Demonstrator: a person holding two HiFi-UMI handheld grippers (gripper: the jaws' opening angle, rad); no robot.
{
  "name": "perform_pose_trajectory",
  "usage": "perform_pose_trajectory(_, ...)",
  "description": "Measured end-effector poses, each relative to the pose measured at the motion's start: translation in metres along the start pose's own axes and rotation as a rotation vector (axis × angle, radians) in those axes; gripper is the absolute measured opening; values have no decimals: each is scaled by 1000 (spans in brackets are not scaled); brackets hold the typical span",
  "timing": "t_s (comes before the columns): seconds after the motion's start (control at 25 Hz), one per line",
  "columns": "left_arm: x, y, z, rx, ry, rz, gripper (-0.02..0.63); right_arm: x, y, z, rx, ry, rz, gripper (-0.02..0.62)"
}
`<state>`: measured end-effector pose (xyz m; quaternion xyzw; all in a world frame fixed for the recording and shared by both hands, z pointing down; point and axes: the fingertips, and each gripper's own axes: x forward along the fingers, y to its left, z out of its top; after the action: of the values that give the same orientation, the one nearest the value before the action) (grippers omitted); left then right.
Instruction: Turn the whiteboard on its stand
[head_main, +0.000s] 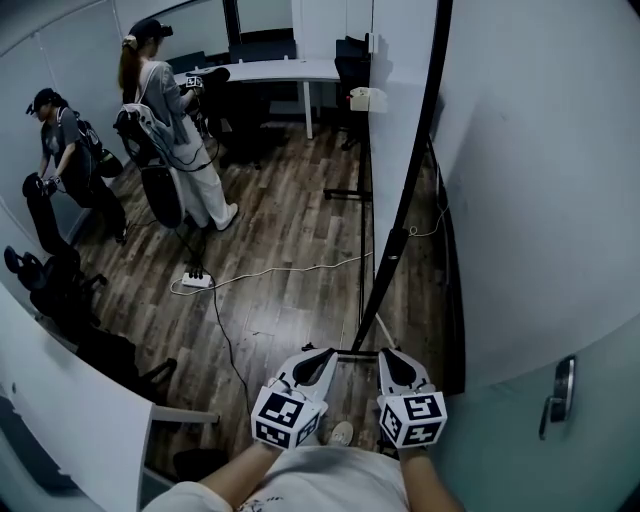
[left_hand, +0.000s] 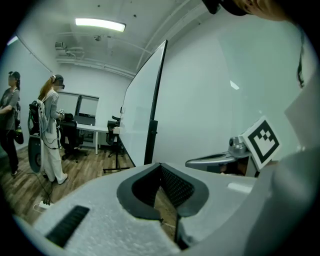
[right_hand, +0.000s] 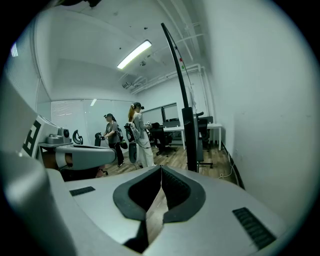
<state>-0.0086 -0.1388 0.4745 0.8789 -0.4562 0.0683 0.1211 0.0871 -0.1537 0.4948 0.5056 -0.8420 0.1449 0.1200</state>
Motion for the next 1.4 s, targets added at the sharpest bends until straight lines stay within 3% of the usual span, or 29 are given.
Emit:
perform_pose_trajectory(0.52,27,27,20,24,14,-96,11,20,-8,28,12,-42,-96,8)
perform_pose_trajectory(1.0,55,47,32,31,13,-124,11,42,-38,53,10,-69,-154,8)
perform_pose_trajectory(1.4,88,61,40,36,29,-120,11,75,-67,71,7,-72,-154,9)
